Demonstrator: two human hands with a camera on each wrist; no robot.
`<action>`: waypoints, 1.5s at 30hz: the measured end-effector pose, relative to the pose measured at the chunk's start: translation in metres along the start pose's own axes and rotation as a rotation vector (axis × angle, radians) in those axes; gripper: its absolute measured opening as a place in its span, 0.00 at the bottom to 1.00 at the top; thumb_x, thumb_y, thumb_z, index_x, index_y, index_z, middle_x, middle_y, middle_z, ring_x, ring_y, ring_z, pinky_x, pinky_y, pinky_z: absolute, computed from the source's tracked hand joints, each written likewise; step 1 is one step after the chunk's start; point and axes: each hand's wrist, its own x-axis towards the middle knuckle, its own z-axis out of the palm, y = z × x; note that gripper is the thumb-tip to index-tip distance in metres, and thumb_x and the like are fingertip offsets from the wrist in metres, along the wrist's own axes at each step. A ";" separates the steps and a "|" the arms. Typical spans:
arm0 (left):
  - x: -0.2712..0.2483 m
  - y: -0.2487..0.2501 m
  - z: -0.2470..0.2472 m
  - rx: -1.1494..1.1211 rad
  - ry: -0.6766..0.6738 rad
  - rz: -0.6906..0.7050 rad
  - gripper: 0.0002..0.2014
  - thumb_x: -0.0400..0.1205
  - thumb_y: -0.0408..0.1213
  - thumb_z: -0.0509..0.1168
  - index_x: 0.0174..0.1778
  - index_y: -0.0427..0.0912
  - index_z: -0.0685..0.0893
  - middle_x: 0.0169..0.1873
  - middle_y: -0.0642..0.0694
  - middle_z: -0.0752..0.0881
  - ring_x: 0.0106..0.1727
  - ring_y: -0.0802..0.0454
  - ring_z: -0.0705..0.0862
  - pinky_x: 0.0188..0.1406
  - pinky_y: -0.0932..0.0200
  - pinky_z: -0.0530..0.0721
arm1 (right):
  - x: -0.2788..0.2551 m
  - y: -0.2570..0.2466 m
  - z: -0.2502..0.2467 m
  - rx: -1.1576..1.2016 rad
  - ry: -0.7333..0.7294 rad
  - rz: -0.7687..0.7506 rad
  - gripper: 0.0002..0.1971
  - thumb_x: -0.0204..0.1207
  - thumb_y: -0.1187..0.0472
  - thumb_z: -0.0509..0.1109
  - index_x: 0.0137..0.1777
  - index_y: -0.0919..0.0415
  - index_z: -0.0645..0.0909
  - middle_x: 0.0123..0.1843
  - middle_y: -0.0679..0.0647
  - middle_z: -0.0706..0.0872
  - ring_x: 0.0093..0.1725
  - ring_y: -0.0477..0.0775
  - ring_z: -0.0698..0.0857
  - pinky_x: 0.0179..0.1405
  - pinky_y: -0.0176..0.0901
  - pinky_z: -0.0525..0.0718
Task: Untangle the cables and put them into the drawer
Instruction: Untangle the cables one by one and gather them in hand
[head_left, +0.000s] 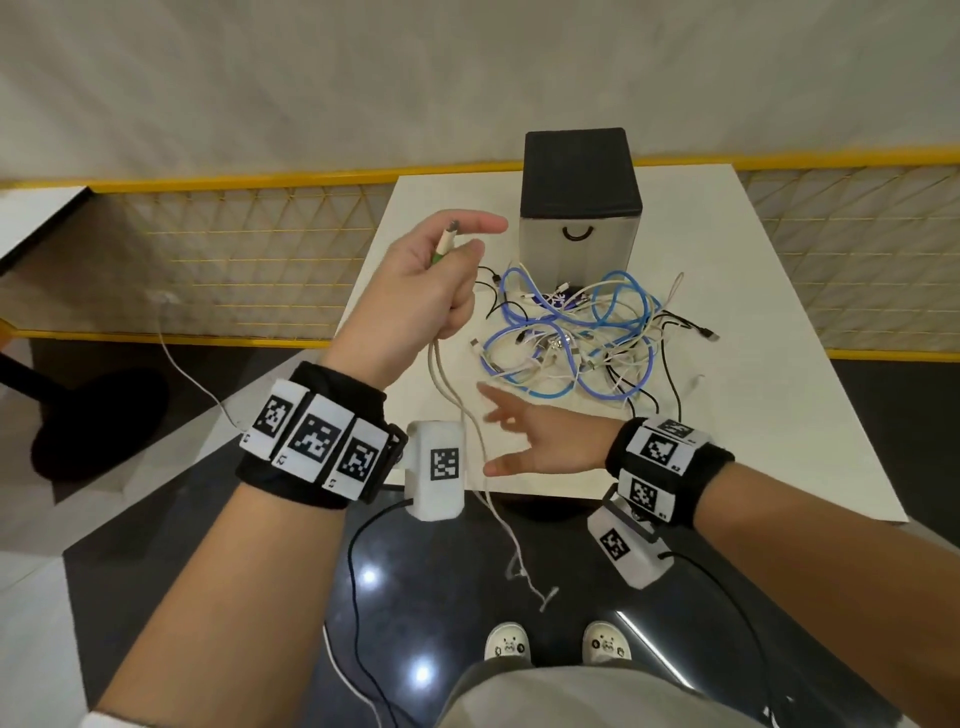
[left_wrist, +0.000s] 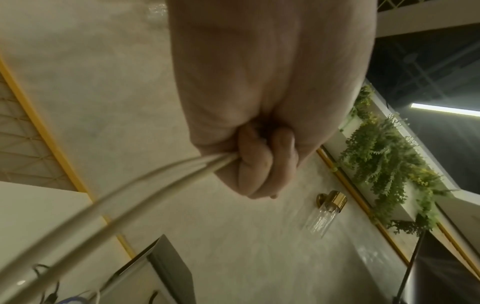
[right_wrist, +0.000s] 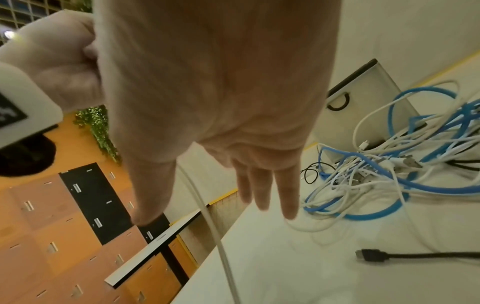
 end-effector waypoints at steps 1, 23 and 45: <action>-0.001 -0.004 0.001 0.014 -0.019 -0.015 0.12 0.90 0.30 0.54 0.61 0.44 0.82 0.19 0.57 0.62 0.19 0.57 0.58 0.19 0.64 0.59 | -0.002 -0.003 -0.001 0.030 0.050 -0.043 0.51 0.73 0.47 0.75 0.84 0.47 0.41 0.80 0.54 0.67 0.79 0.52 0.68 0.73 0.41 0.68; 0.016 -0.050 0.004 0.043 0.155 -0.085 0.15 0.92 0.43 0.48 0.45 0.49 0.77 0.23 0.57 0.63 0.22 0.57 0.59 0.20 0.63 0.56 | 0.027 0.098 -0.007 -0.396 0.287 0.244 0.13 0.81 0.67 0.58 0.61 0.56 0.79 0.63 0.56 0.81 0.59 0.55 0.81 0.59 0.43 0.78; 0.046 -0.085 0.046 -0.196 0.257 -0.248 0.04 0.86 0.35 0.66 0.53 0.46 0.77 0.28 0.50 0.69 0.26 0.57 0.66 0.30 0.62 0.66 | 0.017 0.045 -0.069 0.388 0.770 -0.101 0.09 0.83 0.63 0.63 0.43 0.56 0.82 0.34 0.53 0.84 0.28 0.50 0.85 0.34 0.44 0.85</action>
